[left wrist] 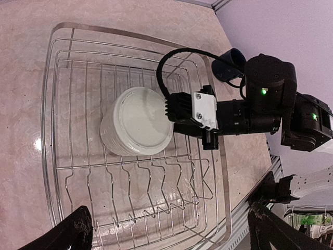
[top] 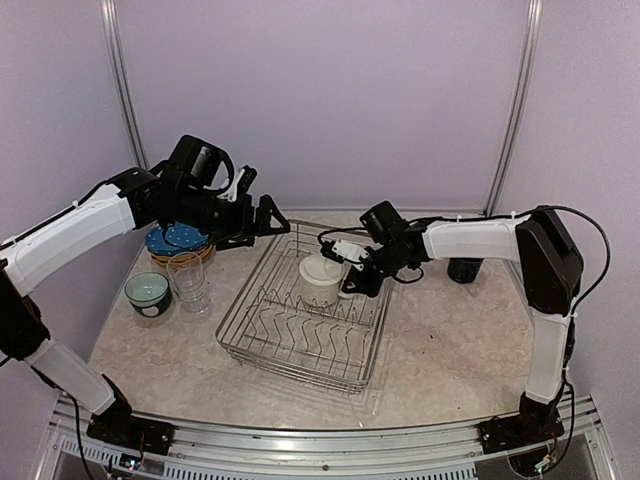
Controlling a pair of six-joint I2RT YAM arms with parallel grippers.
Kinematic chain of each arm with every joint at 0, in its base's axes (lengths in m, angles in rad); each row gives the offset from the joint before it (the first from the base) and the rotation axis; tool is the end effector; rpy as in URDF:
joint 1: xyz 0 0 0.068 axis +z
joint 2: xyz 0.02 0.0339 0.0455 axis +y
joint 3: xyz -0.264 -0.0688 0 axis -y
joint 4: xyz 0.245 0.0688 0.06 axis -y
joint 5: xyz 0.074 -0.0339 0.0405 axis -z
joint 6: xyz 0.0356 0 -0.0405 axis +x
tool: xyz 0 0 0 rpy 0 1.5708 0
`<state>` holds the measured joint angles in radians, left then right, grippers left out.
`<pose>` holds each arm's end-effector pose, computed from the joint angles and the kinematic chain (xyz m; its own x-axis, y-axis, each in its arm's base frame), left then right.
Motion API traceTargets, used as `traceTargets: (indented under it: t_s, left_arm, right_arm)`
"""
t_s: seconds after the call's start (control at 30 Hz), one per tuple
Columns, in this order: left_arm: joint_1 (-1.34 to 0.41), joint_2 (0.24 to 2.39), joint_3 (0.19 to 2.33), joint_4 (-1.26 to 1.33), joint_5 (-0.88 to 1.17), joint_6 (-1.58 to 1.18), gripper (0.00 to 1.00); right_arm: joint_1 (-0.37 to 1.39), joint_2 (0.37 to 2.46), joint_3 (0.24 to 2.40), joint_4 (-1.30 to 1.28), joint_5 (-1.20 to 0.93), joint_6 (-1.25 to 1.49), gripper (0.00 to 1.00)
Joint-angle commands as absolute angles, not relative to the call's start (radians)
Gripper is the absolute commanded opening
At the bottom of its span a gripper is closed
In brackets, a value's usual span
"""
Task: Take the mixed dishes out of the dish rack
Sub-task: Grab the cup from the dish rack.
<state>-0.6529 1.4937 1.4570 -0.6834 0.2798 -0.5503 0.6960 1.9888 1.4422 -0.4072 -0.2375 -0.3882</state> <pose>0.2546 -0.2071 0.3563 -0.8381 0.0082 -0.5455 0.3643 0.7527 -0.5483 0.3250 0.2824 0.1901 -0.3039 -0.7333 -0.6082 -0.9104 0.4116 -0.0414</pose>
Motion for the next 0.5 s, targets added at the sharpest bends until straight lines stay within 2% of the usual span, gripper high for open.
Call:
traceTargets:
  t_s: [0.0,0.23,0.47]
  left_arm:
    - [-0.646,1.495,1.506,-0.712,0.254,-0.572,0.99]
    - [-0.642,1.509,1.544,-0.732,0.22,-0.581,0.99]
    - [-0.602,1.5,1.539,-0.653,0.288,-0.618,0.99]
  right_arm:
    - [0.705,1.966,1.392,-0.31,-0.294,-0.332,0.02]
    - [0.691,1.873,1.309,-0.159,-0.31,-0.173,0.0]
    - [0.633,1.713,1.204,0.055,-0.471,0.144,0.0]
